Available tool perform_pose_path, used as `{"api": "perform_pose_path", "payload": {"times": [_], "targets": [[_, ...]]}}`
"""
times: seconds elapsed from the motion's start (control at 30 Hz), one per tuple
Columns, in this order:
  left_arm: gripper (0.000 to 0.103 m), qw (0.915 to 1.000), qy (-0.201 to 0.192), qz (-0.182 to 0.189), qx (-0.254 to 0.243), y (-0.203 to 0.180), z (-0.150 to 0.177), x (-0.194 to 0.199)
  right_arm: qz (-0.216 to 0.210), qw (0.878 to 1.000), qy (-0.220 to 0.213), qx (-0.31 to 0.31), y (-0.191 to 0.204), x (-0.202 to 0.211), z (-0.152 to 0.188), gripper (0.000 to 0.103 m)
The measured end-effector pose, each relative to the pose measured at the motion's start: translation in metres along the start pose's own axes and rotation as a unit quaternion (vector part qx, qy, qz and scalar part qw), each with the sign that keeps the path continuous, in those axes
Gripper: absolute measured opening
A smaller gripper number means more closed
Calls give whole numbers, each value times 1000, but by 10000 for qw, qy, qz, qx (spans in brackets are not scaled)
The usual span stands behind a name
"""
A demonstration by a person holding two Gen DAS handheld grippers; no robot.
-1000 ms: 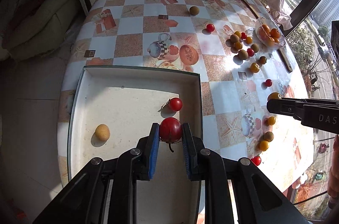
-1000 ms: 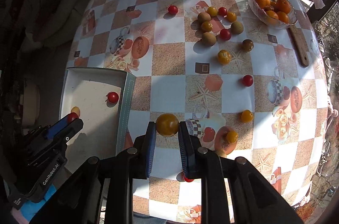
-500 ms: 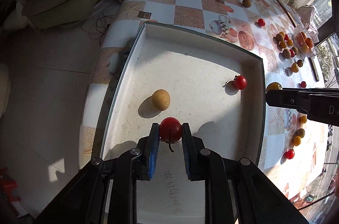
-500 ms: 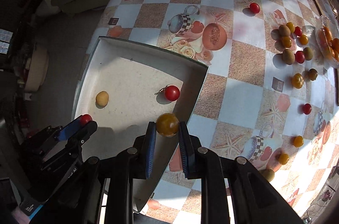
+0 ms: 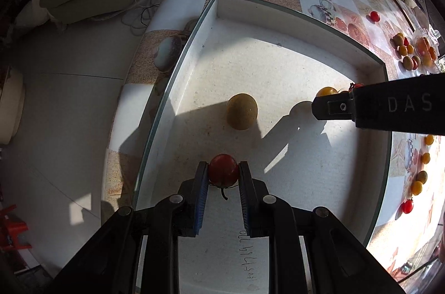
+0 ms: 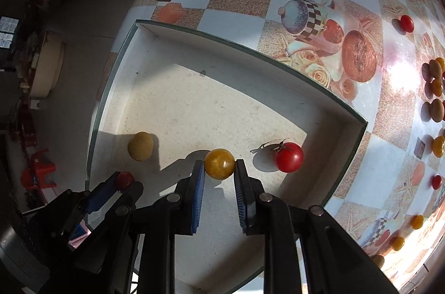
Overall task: Organize fruits
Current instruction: 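Carry both tomatoes into the white tray and open both grippers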
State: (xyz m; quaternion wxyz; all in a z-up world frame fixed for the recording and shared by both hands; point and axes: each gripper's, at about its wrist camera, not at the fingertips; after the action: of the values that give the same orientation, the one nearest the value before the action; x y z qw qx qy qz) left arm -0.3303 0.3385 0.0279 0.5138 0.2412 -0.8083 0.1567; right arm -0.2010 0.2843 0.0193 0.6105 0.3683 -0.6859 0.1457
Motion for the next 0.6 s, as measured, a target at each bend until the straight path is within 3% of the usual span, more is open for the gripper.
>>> {"api": "perform_pose_path", "payload": {"times": [0.2, 0.27, 0.3, 0.33, 0.37, 0.43, 0.5, 0.6], "targets": [[23, 9998, 32, -112, -185, -9, 2, -4, 75, 9998, 88, 154, 6, -10, -1, 24], [28, 9996, 34, -165, -242, -13, 0, -6, 109, 9994, 115, 295, 12, -10, 1, 25], [34, 9992, 19, -263, -300, -13, 0, -6, 115, 9993, 120, 348, 15, -11, 1, 25], [64, 9990, 5, -298, -339, -14, -1, -6, 112, 9992, 122, 368, 16, -11, 1, 26], [79, 9990, -28, -290, -327, -12, -1, -5, 92, 9993, 132, 344, 17, -11, -1, 29], [84, 9988, -125, -316, -345, -11, 0, -1, 0, 9995, 170, 269, 21, -14, -6, 36], [84, 9986, -32, -343, -403, -11, 1, -2, 15, 9994, 173, 292, 22, -13, -9, 57], [84, 9989, 63, -322, -332, -9, 2, -1, -98, 9997, 103, 210, 23, -7, -11, 75]]}}
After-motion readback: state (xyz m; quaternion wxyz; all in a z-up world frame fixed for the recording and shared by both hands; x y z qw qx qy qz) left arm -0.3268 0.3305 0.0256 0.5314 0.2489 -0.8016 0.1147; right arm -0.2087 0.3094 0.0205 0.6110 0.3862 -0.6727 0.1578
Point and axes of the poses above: each gripper's, at about its wrist camera, not at the fingertips, and x roughly against the way its jaws point, y to its left, z to its underside, and after that the axes turned 15 degrees about -y, right-handed
